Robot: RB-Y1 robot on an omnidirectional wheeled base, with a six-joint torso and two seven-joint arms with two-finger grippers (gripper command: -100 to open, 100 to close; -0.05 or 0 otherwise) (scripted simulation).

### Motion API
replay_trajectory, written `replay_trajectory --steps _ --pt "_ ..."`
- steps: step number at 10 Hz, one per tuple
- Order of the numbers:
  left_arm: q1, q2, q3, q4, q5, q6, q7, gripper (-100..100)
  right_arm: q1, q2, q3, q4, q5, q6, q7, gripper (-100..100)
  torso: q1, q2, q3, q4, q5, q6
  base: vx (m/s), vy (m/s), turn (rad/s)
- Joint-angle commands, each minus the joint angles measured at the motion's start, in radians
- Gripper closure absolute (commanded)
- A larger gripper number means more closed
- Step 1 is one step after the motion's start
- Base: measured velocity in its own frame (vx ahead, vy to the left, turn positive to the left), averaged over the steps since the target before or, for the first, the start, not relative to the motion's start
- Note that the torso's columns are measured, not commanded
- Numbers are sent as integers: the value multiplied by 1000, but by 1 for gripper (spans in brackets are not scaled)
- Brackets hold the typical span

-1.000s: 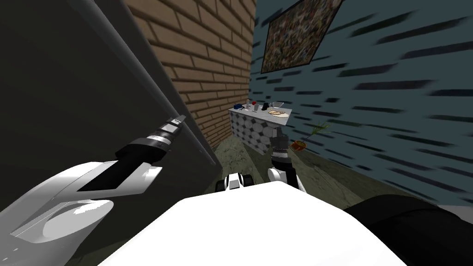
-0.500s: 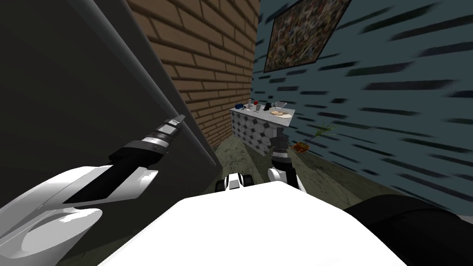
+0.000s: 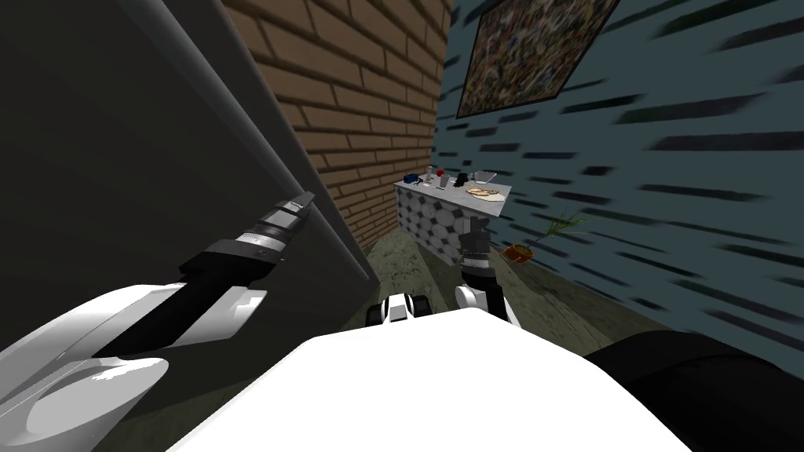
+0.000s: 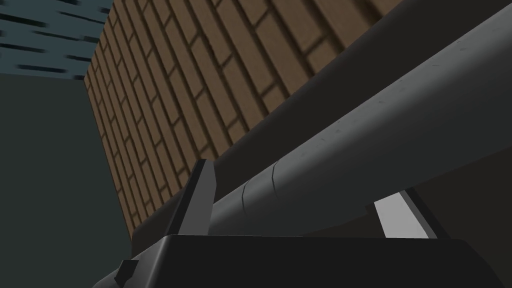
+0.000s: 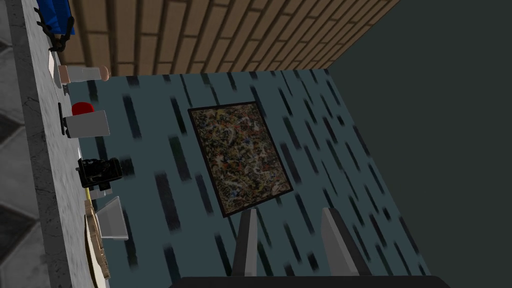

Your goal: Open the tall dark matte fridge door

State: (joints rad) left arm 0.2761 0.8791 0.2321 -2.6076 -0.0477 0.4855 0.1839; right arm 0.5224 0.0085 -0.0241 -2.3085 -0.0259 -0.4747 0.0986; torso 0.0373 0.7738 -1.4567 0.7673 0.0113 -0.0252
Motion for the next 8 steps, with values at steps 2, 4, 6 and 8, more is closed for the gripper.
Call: replay_trajectory --steps 2,4,6,8 --pt "-11 -6 48 0 -4 2 10 100 0 0 0 0 0 0 0 0 1 1 0 2 0 -1 -8 5 7" --pt "-65 49 -78 0 71 -83 -60 100 0 0 0 0 0 0 0 0 -7 -3 0 -6 -1 4 47 -33 262" --pt "-112 49 -156 0 97 -128 -60 100 0 0 0 0 0 0 0 0 -15 -13 -6 -13 -4 11 6 -11 294" --pt "-168 49 -222 0 97 -128 -60 100 0 0 0 0 0 0 0 0 -21 -22 -12 -18 -5 19 -13 21 47"
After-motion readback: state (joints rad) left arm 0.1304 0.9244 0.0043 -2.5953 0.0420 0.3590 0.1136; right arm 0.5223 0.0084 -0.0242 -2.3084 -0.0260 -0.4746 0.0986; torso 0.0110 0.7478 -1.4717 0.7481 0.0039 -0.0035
